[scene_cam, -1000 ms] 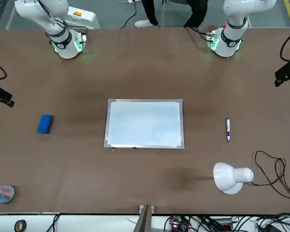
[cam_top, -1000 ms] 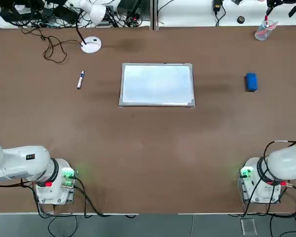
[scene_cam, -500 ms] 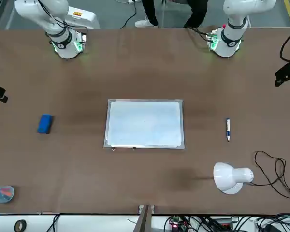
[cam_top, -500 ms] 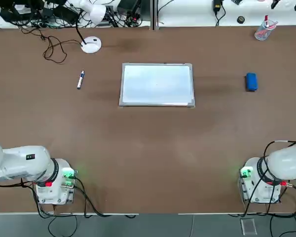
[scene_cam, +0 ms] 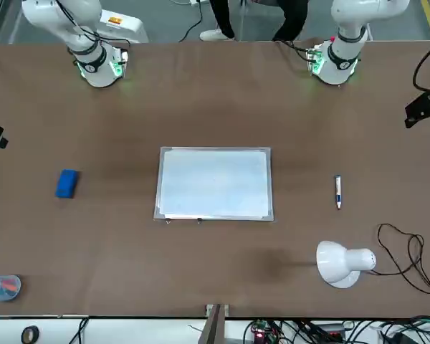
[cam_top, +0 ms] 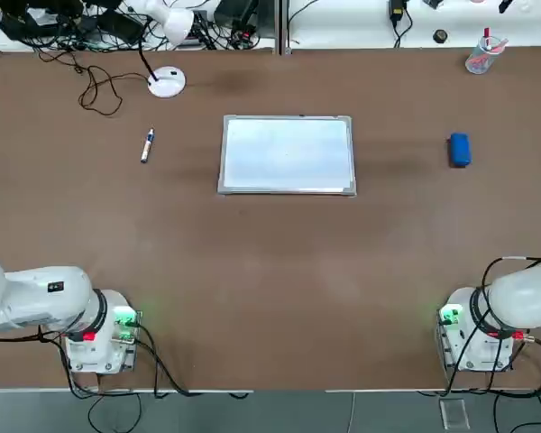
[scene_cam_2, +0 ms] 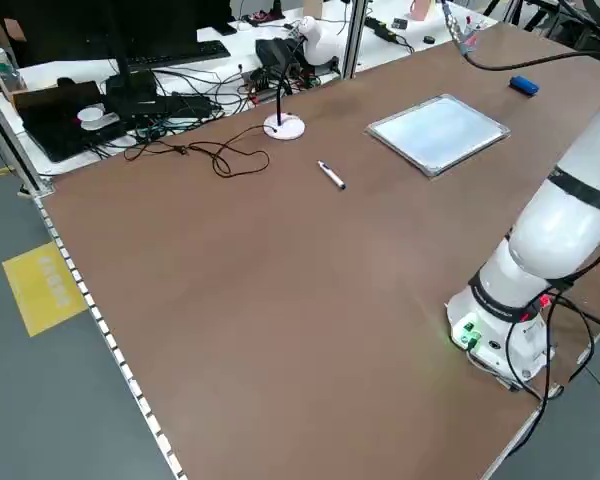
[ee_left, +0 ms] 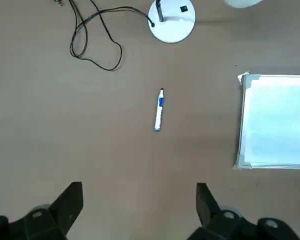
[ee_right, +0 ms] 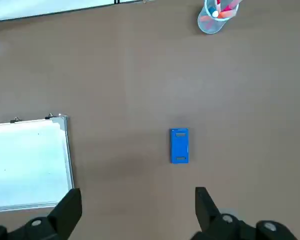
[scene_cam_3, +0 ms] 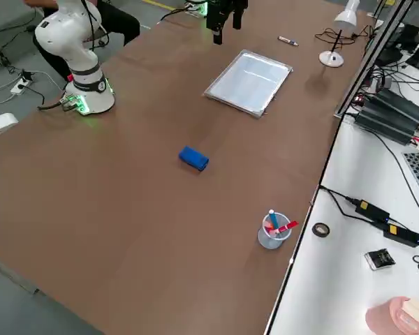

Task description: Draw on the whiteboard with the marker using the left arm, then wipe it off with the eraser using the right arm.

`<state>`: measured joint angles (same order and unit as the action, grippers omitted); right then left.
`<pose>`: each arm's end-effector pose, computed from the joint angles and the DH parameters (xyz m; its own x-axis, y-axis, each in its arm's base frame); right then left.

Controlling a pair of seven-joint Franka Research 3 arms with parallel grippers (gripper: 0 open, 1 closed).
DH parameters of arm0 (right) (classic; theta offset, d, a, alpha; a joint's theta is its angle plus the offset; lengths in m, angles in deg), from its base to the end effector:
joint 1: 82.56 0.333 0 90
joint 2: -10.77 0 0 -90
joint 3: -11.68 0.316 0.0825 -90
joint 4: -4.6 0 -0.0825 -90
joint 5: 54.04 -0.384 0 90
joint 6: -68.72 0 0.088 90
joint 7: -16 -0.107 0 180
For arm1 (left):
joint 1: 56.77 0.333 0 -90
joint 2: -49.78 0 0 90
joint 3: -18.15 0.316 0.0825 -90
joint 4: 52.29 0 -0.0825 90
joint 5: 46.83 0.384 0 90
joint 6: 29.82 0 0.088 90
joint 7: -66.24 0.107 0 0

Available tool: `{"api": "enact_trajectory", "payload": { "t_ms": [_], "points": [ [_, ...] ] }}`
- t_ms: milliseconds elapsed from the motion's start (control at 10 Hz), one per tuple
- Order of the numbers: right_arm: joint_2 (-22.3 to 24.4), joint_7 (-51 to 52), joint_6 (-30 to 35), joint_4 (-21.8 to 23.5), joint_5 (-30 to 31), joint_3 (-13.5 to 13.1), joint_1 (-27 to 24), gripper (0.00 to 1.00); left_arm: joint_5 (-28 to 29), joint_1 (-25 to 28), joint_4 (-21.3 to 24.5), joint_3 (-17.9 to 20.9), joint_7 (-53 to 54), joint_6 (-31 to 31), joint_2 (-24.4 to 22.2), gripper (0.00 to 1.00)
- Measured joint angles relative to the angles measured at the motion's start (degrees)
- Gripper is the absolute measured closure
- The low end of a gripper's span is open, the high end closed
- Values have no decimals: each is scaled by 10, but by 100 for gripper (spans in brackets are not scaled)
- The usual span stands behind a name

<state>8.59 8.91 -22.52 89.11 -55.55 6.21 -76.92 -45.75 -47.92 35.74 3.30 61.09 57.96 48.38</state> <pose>0.5692 0.0056 0.6506 0.9898 -0.1207 0.0761 -0.1185 -0.9924 -0.0323 0.5407 -0.0567 0.6502 0.9997 -0.0142 0.0214 -0.0137 -0.9996 -0.0232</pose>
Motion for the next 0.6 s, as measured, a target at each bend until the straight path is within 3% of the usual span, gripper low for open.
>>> {"api": "enact_trajectory", "payload": {
  "t_ms": [600],
  "points": [
    [0,0,16,0,0,1,0,0,0,0,0,-3,-1,0,0,0]
  ]
}}
